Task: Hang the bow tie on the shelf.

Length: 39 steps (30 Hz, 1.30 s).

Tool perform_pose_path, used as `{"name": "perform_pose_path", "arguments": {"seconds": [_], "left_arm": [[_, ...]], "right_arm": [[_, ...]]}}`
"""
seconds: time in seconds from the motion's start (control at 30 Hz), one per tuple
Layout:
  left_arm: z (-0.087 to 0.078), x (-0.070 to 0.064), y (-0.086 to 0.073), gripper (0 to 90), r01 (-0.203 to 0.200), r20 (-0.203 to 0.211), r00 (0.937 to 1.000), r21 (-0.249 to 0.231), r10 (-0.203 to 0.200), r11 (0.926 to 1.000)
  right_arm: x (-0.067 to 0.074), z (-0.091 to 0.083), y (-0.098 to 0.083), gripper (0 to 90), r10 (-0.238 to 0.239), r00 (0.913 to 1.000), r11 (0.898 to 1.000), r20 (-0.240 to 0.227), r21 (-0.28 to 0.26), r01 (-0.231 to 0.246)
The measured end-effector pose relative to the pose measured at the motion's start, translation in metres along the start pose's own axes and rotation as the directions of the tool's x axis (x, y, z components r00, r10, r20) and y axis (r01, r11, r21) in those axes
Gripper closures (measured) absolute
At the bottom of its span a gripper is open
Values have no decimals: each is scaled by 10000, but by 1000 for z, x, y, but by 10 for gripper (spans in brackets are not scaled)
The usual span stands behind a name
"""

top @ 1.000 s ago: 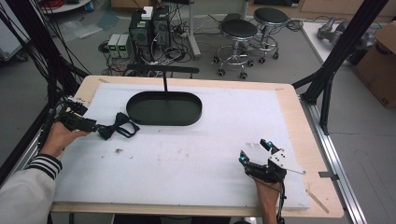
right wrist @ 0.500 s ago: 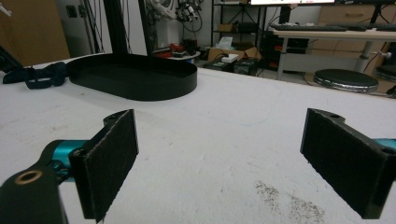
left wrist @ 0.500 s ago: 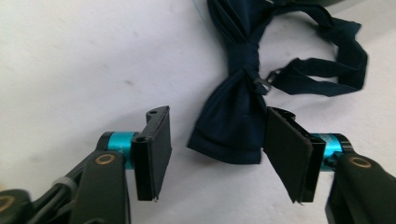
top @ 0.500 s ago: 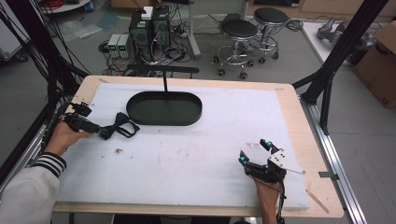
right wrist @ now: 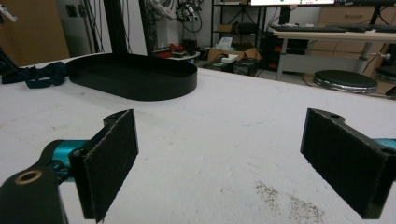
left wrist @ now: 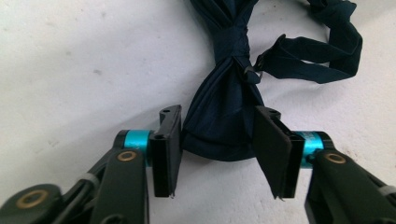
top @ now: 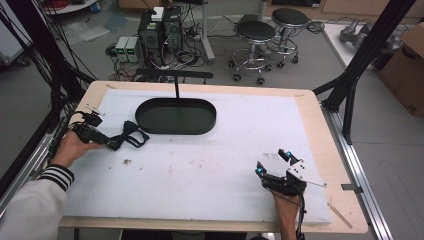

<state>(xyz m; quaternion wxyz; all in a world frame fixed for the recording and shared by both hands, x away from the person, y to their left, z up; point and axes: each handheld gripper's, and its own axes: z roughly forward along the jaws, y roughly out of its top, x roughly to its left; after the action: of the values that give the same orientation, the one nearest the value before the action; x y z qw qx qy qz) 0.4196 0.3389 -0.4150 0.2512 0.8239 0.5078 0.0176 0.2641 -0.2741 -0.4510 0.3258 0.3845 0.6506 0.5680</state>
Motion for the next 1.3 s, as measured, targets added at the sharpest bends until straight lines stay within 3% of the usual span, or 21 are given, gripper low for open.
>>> {"name": "perform_pose_path", "arguments": {"seconds": [0.3,0.43,0.97,1.1,1.13,1.17,1.3], "left_arm": [[1,-6,1,687,-325,-715,9969,46,327,9995],[-1,-10,1,790,-435,-791,9959,-57,429,9990],[-1,-12,1,838,-392,-874,9954,-51,386,9992],[-4,-15,1,843,-692,-958,9933,-462,646,9965],[-8,-17,1,844,-877,-1053,9913,-785,792,9930],[-8,-17,1,844,-877,-1053,9913,-785,792,9930],[-22,-16,-2,849,-840,-1005,9926,-1577,687,9839]], "right_arm": [[0,0,0,101,-63,10000,10000,-2,-27,63],[0,0,0,101,-67,10000,10000,-2,-41,67],[0,0,0,101,-48,10000,10000,3,-42,48],[0,0,0,101,-30,10000,10000,5,-62,30],[0,0,0,101,-17,10000,10000,-13,-58,17],[0,0,0,101,-17,10000,10000,-13,-58,17],[0,0,0,101,-12,10000,10000,-2,-52,12]]}}
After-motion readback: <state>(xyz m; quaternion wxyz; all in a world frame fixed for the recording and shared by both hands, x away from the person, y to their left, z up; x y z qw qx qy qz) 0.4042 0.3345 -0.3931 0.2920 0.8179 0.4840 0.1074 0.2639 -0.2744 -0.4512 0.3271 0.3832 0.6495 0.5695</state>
